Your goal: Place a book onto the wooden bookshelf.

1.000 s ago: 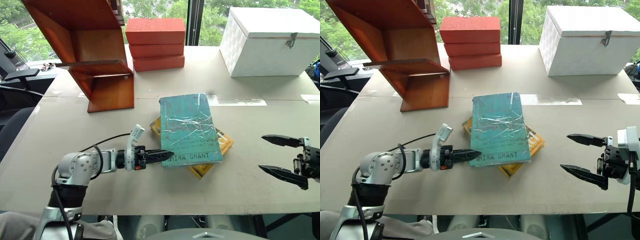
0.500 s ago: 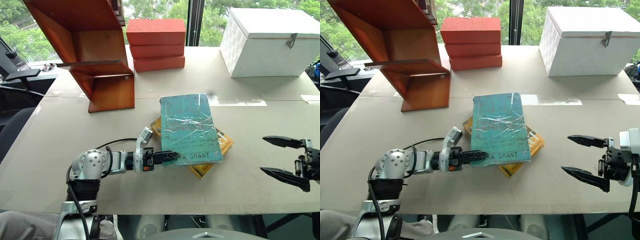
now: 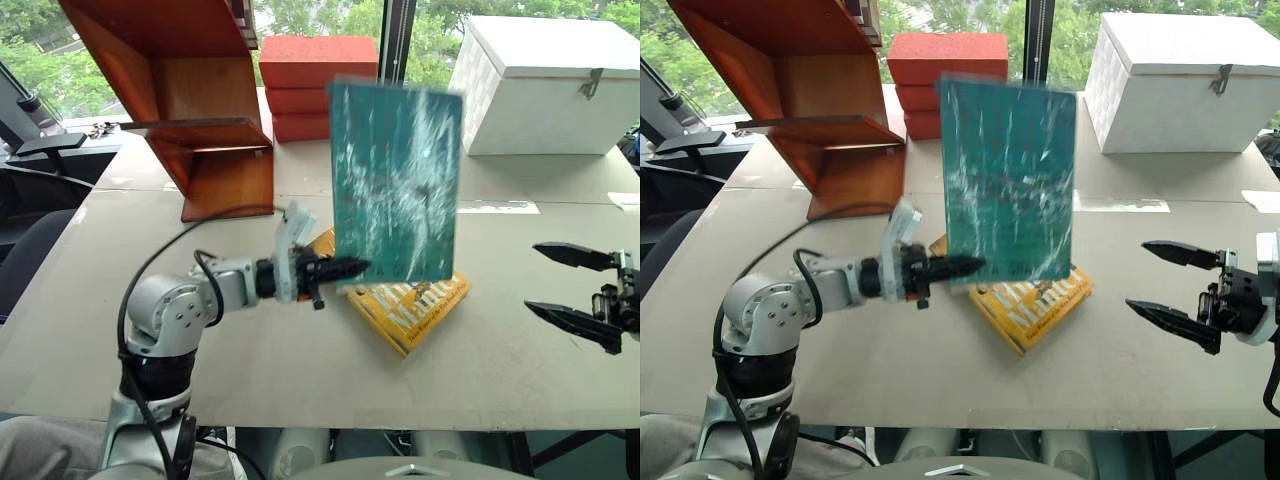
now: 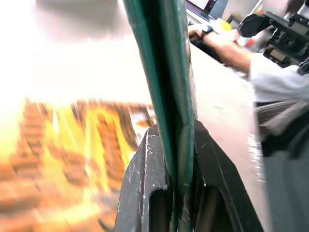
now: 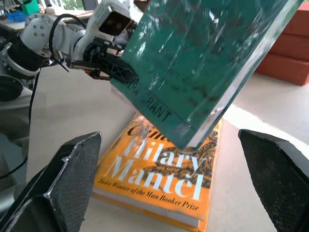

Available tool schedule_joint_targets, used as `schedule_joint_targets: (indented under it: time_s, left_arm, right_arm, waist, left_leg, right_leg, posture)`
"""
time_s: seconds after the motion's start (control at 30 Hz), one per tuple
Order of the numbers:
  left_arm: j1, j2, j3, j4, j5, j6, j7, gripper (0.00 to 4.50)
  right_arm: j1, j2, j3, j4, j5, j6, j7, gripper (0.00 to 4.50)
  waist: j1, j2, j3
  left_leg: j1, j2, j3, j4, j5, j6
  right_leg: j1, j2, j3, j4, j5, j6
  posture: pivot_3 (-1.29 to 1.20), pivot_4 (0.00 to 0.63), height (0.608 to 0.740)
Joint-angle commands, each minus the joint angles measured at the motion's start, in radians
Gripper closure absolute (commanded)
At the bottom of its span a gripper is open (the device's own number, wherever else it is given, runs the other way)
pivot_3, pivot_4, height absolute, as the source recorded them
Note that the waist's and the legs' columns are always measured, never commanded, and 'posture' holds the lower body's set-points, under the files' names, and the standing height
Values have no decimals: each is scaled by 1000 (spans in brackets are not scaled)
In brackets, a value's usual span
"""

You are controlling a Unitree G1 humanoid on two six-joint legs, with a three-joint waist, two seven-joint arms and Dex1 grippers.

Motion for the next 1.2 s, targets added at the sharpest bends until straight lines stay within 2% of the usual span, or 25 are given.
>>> schedule_joint_targets:
  time_s: [0.03,0.17,0.27,0.53,0.6,0.8,1.0,1.2]
  left_arm:
    - [-85,81,-89,-20,301,-303,14,4412]
    - [-166,177,-118,47,570,-530,71,4412]
    - [-215,296,-133,103,780,-655,88,4412]
    - [-228,483,-65,131,1067,-717,115,4412]
    - [-225,514,-49,136,1105,-726,112,4412]
    - [-186,582,22,153,1178,-708,75,4412]
    - [-40,678,148,162,1198,-635,1,4412]
    - [85,725,230,164,1212,-600,-38,4412]
  right_arm:
    - [-67,10,2,-17,54,33,-53,0]
    - [-180,33,24,2,100,69,-117,0]
    - [-295,63,36,38,156,105,-176,0]
    - [-468,128,80,124,200,139,-220,0]
    - [-493,137,94,147,190,138,-211,0]
    - [-534,157,123,190,164,129,-180,0]
    - [-591,178,139,254,138,114,-145,0]
    - [-601,200,153,291,99,89,-112,0]
  waist:
    - [-4,0,0]
    - [-11,0,2]
    - [-12,-1,4]
    - [-8,-2,5]
    - [-10,-2,5]
    - [-9,-2,5]
    - [-17,-2,6]
    - [-11,-2,6]
  left_leg:
    - [0,0,0,0,0,0]
    - [0,1,1,-1,0,0]
    - [-1,1,1,-1,0,0]
    - [-9,2,0,0,0,0]
    - [-14,1,2,1,2,-4]
    - [-14,2,1,0,2,-3]
    - [-13,3,2,1,0,-1]
    - [-14,3,3,1,1,-1]
  right_leg:
    - [0,0,0,0,0,0]
    - [-1,2,1,-1,0,0]
    - [-2,3,1,-1,0,0]
    - [-8,3,-2,-1,2,6]
    - [-13,2,-1,0,2,6]
    - [-14,2,-2,2,2,7]
    - [-14,3,-1,4,2,7]
    - [-14,3,-1,4,2,7]
  posture:
    - [0,150,740]
    - [0,150,740]
    - [0,150,740]
    - [0,150,740]
    - [0,150,740]
    - [0,150,740]
    - [0,150,740]
    - [0,150,740]
